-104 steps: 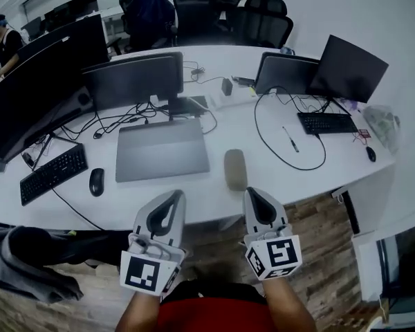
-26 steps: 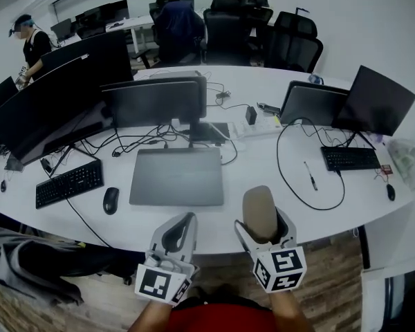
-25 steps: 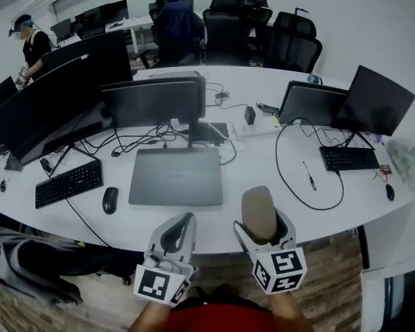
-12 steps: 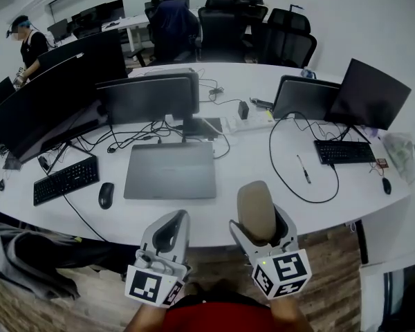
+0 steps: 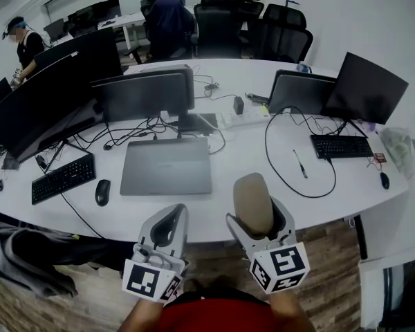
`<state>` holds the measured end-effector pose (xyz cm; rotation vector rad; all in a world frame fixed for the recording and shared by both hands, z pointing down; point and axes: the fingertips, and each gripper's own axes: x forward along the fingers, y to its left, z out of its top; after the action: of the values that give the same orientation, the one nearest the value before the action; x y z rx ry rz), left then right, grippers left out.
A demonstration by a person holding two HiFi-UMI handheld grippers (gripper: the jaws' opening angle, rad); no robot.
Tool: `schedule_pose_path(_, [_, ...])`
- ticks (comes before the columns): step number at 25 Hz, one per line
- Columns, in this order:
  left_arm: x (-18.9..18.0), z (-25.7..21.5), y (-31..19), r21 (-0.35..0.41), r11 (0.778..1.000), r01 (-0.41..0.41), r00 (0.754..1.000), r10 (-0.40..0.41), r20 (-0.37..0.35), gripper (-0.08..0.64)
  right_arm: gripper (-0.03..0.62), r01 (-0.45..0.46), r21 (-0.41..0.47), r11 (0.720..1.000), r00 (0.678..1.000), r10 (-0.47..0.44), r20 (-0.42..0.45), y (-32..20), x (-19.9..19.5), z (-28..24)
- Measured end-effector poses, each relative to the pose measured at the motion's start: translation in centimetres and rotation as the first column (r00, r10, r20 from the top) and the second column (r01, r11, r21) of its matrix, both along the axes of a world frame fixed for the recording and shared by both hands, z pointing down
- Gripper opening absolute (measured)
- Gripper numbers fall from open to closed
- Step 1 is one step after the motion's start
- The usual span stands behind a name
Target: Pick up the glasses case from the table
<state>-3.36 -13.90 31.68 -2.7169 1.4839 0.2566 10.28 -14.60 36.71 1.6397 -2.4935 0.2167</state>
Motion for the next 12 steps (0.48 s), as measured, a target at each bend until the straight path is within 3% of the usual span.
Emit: schedule_pose_path(12, [0.05,0.04,-0.2,0.003,1.0,0.008,1.0,-0.008,0.006,0.011,0.414,0.001,0.005,1.0,1.0,-0.001,-0.005,-0.24,-0.12,0.39])
